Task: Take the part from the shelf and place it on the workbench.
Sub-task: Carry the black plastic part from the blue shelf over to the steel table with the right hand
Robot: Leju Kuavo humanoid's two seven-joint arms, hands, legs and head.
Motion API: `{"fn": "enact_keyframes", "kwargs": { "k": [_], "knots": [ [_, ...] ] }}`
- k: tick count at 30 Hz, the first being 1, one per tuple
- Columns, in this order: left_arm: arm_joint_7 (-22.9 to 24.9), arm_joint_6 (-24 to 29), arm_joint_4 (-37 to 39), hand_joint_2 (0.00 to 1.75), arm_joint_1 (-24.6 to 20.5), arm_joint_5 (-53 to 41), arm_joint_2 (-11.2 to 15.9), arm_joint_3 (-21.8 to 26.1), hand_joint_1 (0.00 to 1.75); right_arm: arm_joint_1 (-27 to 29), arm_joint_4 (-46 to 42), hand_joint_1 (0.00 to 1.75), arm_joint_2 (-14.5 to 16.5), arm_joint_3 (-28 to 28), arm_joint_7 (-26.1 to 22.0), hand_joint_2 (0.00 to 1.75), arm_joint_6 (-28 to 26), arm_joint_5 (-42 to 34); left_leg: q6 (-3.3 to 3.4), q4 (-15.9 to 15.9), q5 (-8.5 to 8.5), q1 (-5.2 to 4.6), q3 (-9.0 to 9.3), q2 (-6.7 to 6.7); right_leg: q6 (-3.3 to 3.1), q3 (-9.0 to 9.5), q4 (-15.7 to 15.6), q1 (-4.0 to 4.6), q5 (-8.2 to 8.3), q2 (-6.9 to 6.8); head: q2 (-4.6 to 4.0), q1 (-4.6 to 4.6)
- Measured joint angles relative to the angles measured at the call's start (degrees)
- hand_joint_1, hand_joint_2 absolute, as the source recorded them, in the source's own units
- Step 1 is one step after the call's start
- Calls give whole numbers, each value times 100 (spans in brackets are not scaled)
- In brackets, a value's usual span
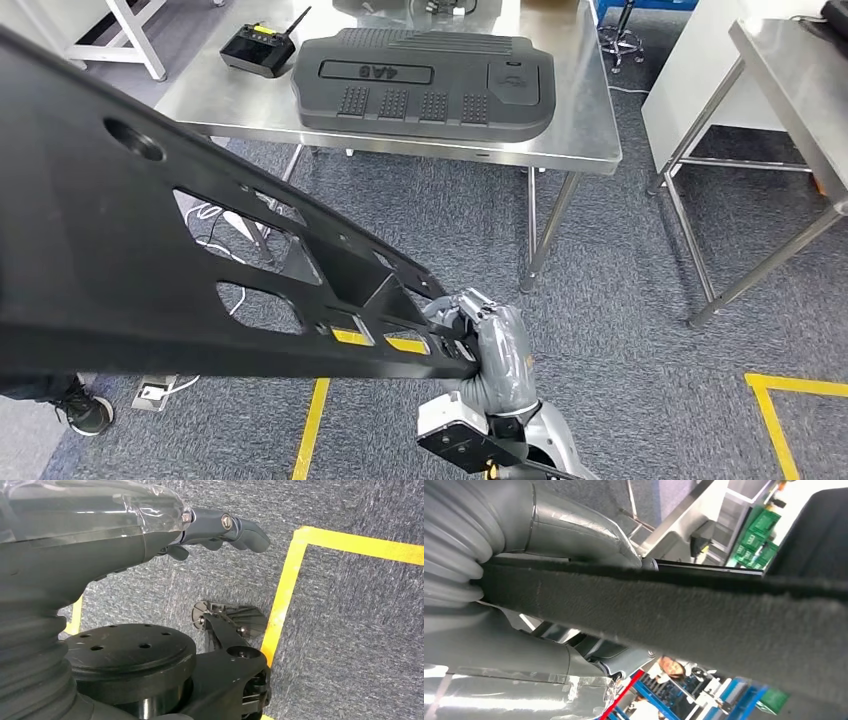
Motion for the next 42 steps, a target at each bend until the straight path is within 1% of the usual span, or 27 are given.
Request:
{"fn": "enact_keyframes", "kwargs": {
  "k": [1,2,4,5,6,8,10,11,12,14,15,16,18,20,23,26,27,29,30,31,32,34,35,36,38,40,42],
  "knots": [
    [0,-5,0,175,6,1,2,-1,0,9,0,175,-2,-2,6,175,0,4,-28,13,-28,21,17,0,36,-22,-23,-33,102,-3,0,9],
    [0,-10,0,175,12,1,4,-2,0,13,0,175,-2,-3,11,175,0,9,-67,39,-67,50,38,-6,75,67,-259,-68,301,-6,0,17],
    [0,-19,0,175,15,1,14,-4,0,13,0,175,-3,-5,15,175,0,16,-178,142,-183,90,54,-19,151,377,-977,-117,682,27,0,55],
    [-1,-25,0,175,10,1,20,-5,0,19,-1,175,-4,-6,18,175,0,21,-235,196,-238,95,49,-29,137,482,-1211,-128,757,55,0,78],
    [-3,-29,0,175,7,1,25,-6,0,28,-1,175,-7,-7,21,175,0,27,-286,235,-281,92,41,-36,102,526,-1311,-122,750,81,0,86],
    [-8,-38,0,175,5,2,28,-8,0,43,-3,175,-11,-9,25,175,0,44,-354,235,-319,106,60,-59,-22,528,-1276,-96,677,91,0,52],
    [-10,-43,0,175,1,4,30,-9,0,42,-5,175,-12,-10,26,175,0,54,-403,330,-393,121,72,12,-106,583,-1290,-87,643,53,0,-18],
    [-10,-43,0,175,-6,5,30,-10,0,41,-7,175,-11,-11,26,175,0,56,-418,535,-488,112,-8,77,-149,624,-1307,-88,624,22,0,-60],
    [-11,-43,0,175,-13,5,30,-10,0,42,-8,175,-11,-11,26,175,0,58,-417,865,-617,96,-167,147,-187,663,-1319,-82,601,-12,0,-105],
    [-11,-43,0,175,-14,8,30,-11,0,45,-9,175,-11,-11,26,175,0,58,-395,1681,-861,63,-655,201,-238,725,-1321,-50,538,-68,0,-172],
    [-11,-43,0,175,-4,10,30,-11,0,47,-9,175,-11,-11,26,175,0,58,-375,1938,-875,51,-850,203,-246,762,-1321,-32,504,-83,0,-185],
    [-12,-43,0,175,6,14,30,-11,0,47,-9,175,-11,-11,27,175,0,58,-347,1992,-775,38,-952,204,-247,808,-1321,-19,467,-92,0,-193],
    [-13,-43,0,175,18,19,30,-11,0,47,-9,175,-11,-11,27,175,0,58,-270,1457,-280,5,-845,212,-229,930,-1322,-6,381,-102,0,-208],
    [-14,-43,0,175,17,21,30,-14,0,45,-9,175,-11,-11,27,175,1,58,-201,831,49,-43,-632,235,-186,1019,-1323,13,300,-111,0,-230],
    [-19,-43,0,175,15,27,30,-31,0,41,-11,175,-11,-11,27,175,0,64,-139,561,-1,-97,-545,243,-106,1044,-1365,25,253,-122,0,-246],
    [-25,-42,0,175,21,35,30,-48,0,33,-16,175,-11,-12,27,175,0,69,-57,477,-22,-56,-484,231,-23,996,-1189,12,110,-130,0,-210],
    [-26,-41,0,175,17,35,30,-52,0,32,-17,175,-11,-13,27,175,0,70,-27,453,-31,-47,-449,231,-6,856,-908,10,-21,-122,0,-182],
    [-26,-40,0,175,13,36,29,-60,0,37,-17,175,-13,-13,28,175,1,70,25,442,-67,-67,-400,231,10,397,-127,13,-286,-107,0,-117],
    [-26,-40,0,175,15,36,29,-66,0,41,-17,175,-14,-13,28,175,1,69,42,442,-88,-79,-375,229,10,190,169,15,-326,-101,0,-91],
    [-26,-40,0,175,17,37,30,-73,0,43,-17,175,-16,-13,29,175,2,68,52,442,-112,-92,-344,222,1,75,264,19,-248,-98,0,-70],
    [-26,-39,0,175,18,37,30,-81,0,43,-17,175,-17,-13,29,175,2,67,55,442,-138,-102,-305,212,-20,75,124,25,-56,-95,0,-49],
    [-26,-38,-1,175,17,37,27,-95,0,41,-17,175,-18,-13,29,175,2,67,45,438,-199,-116,-211,187,-98,307,-585,58,442,-77,0,-6],
    [-26,-38,-2,175,12,37,25,-99,0,40,-18,175,-18,-13,29,175,2,68,27,444,-229,-125,-180,175,-137,437,-925,81,601,-65,0,2],
    [-26,-38,-2,175,7,36,22,-101,0,38,-20,175,-19,-13,29,175,2,69,3,445,-249,-127,-165,171,-165,522,-1146,102,670,-55,0,10],
    [-26,-38,-3,175,1,36,20,-104,0,37,-25,175,-20,-15,30,175,2,72,-55,429,-264,-123,-156,169,-192,567,-1277,130,647,-42,0,6],
    [-26,-35,-3,175,-5,35,22,-107,0,37,-31,175,-20,-17,32,175,0,73,-111,432,-300,-125,-128,177,-226,622,-1370,90,662,-46,0,9],
    [-26,-28,-4,175,-17,32,25,-108,0,34,-35,175,-20,-17,48,175,-8,74,-169,742,-483,-130,-240,190,-262,707,-1467,37,678,-75,0,-44]
  ]
}}
